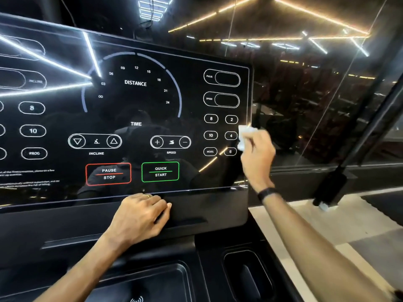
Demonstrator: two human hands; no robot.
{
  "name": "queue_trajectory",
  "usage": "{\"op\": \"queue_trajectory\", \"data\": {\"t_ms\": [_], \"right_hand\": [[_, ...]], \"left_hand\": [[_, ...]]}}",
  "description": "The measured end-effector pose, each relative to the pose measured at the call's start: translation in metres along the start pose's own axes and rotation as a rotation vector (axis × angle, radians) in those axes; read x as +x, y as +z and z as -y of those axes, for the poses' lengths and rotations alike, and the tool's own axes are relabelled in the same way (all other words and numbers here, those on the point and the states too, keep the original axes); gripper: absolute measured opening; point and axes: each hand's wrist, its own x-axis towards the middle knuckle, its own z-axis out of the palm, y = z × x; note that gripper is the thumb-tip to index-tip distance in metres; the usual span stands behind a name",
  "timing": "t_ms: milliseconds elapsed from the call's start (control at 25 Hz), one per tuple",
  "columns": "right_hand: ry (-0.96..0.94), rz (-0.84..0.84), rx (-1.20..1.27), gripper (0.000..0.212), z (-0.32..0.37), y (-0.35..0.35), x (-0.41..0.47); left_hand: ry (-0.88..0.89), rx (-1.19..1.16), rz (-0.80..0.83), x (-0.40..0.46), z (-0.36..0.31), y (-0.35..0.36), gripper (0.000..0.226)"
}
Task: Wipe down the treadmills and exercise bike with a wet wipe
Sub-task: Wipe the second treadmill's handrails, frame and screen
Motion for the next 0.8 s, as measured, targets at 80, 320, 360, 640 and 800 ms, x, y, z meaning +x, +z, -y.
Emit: {"op": "queue_trajectory", "data": {"t_ms": [80, 320, 360, 640, 800], "right_hand": [[-0.098, -0.011, 0.058, 0.025, 0.007, 0.005, 0.058], [-0.108, 0.049, -0.035, 0.022, -0.008, -0.003, -0.057], [-0.185, 0.101, -0.019, 0.026, -0.009, -0.010, -0.084], [-0.181, 0.129, 0.018, 0.025, 0.005, -0.003, 0.092], [-0.327, 0.167, -0.022, 0.022, -0.003, -0.003, 0.045]], "left_hand": [[-0.006, 0.000, 0.007, -0.002, -0.001, -0.001, 0.039], [-0.009, -0.005, 0.001, -0.004, 0.000, 0.000, 0.038], [-0.008, 0.000, -0.001, -0.005, -0.001, 0.001, 0.038], [-0.005, -0.003, -0.010, -0.003, 0.001, -0.001, 0.039], [-0.008, 0.006, -0.019, -0.006, 0.002, -0.002, 0.038]]}}
